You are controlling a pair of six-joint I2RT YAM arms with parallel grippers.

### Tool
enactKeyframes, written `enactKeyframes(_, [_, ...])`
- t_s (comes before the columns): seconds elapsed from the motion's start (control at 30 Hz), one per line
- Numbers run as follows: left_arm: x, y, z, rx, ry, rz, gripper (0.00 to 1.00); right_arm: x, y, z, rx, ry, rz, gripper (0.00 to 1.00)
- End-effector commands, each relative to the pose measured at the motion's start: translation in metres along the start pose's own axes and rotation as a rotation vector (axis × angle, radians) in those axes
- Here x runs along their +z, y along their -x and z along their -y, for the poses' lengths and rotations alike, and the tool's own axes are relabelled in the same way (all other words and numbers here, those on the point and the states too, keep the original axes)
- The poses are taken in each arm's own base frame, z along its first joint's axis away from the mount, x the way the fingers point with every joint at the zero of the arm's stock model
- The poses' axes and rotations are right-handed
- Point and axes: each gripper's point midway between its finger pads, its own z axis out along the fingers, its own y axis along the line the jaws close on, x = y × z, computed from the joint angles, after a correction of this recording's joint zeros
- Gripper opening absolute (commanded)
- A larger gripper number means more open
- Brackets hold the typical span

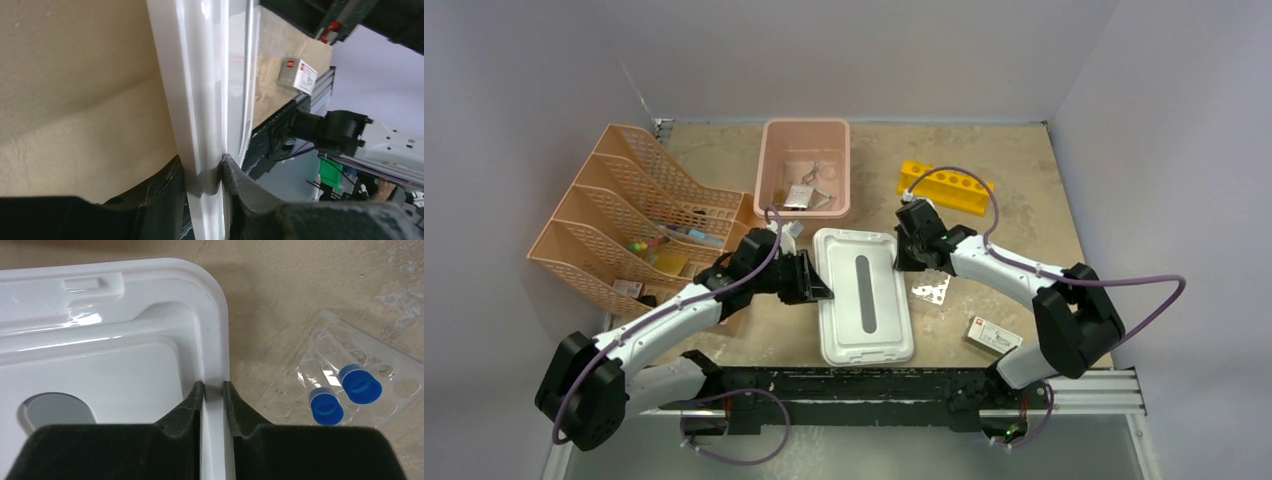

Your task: Organize the chemistry lab equipment

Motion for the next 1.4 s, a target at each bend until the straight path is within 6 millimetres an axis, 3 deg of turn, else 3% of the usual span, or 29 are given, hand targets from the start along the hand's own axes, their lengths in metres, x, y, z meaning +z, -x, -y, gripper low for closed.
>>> enactKeyframes(0.0, [-0.022,0.017,0.063,0.111,-0.238,0.040,0.18,-0.020,0.022,-0.032,0.016,0.157,0.097,0.00])
enactKeyframes(0.2, [-0.027,0.024,0.072,0.121,-0.259,0.071,0.00,-0.027,0.029,-0.039,0.021,0.200,0.130,0.00])
enactKeyframes(0.3, [-0.032,0.022,0.077,0.153,-0.275,0.061,0.00,-0.030,0.031,-0.042,0.020,0.213,0.138,0.00])
enactKeyframes(0.53, [-0.051,0.016,0.093,0.299,-0.323,0.032,0.00,-0.040,0.036,-0.045,-0.002,0.243,0.166,0.24])
enactKeyframes(0.8, [-0.068,0.023,0.107,0.423,-0.334,-0.020,0.00,-0.082,0.073,-0.053,-0.003,0.271,0.297,0.34])
enactKeyframes(1.03, [-0.094,0.071,0.146,0.461,-0.396,0.109,0.00,-0.134,0.123,-0.052,0.041,0.240,0.454,0.37])
enactKeyframes(1.23, [-0.098,0.128,0.143,0.403,-0.306,0.219,0.00,-0.175,0.160,-0.043,0.098,0.198,0.604,0.42])
enactKeyframes(1.37, [-0.100,0.172,0.151,0.346,-0.293,0.307,0.00,-0.181,0.176,-0.050,0.045,0.182,0.606,0.46])
